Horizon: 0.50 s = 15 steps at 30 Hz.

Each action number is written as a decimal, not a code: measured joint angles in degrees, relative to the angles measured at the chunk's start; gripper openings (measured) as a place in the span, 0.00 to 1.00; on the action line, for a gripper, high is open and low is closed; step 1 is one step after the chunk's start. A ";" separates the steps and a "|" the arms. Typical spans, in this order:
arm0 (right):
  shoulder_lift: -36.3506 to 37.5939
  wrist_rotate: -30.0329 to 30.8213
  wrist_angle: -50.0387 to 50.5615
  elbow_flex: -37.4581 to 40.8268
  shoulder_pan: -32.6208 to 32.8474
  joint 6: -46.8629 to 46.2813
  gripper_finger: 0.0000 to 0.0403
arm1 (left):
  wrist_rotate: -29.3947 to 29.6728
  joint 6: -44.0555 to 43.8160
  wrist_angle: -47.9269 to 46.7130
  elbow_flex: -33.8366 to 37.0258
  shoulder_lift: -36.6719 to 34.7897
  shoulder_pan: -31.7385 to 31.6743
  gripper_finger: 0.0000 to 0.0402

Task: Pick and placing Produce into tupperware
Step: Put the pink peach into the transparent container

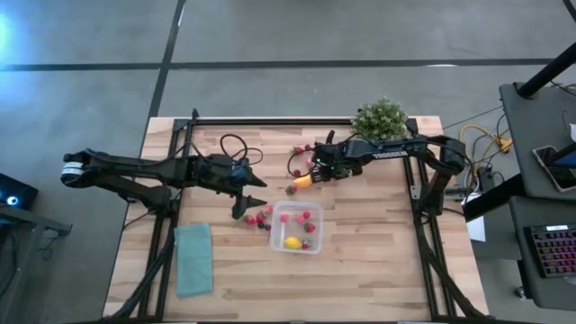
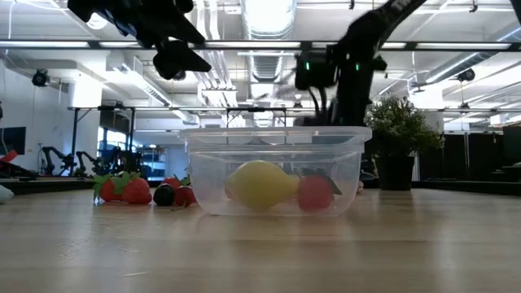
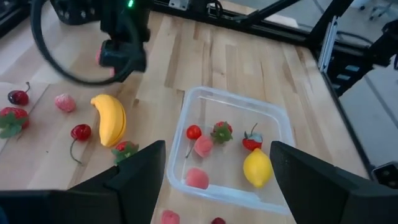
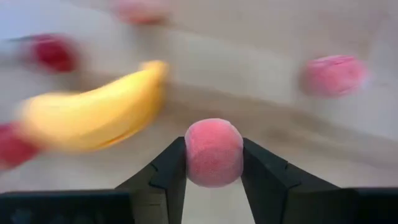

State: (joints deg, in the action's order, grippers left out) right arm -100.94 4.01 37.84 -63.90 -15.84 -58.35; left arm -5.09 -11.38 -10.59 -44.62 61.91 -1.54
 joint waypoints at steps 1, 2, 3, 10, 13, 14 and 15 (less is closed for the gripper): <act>0.99 0.04 0.85 -0.93 0.74 0.29 0.31 | 0.28 0.30 -0.73 0.00 0.00 0.00 0.68; 1.94 0.13 1.97 -1.98 1.69 0.48 0.31 | 0.75 0.33 -1.43 0.00 0.00 0.00 0.68; 2.99 0.31 3.29 -3.15 2.65 0.77 0.31 | 0.99 0.29 -2.03 0.00 -0.01 0.00 0.68; 7.68 0.44 6.94 -10.76 12.93 5.95 0.32 | 0.94 -0.24 -2.99 -0.13 -1.59 0.55 0.68; 7.13 0.26 6.82 -13.49 17.75 5.86 0.33 | 0.90 -0.32 -3.43 -0.13 -3.08 0.55 0.68; 6.71 0.27 6.72 -14.01 19.11 5.84 0.34 | 0.90 -0.36 -3.55 -0.13 -3.73 0.55 0.68; 5.87 0.35 6.66 -14.55 20.39 5.64 0.34 | 0.91 -0.68 -4.07 -0.13 -4.52 0.55 0.68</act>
State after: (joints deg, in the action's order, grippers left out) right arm -95.07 4.36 44.49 -78.46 4.56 -52.71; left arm -4.18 -12.05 -14.66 -44.75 57.39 -0.99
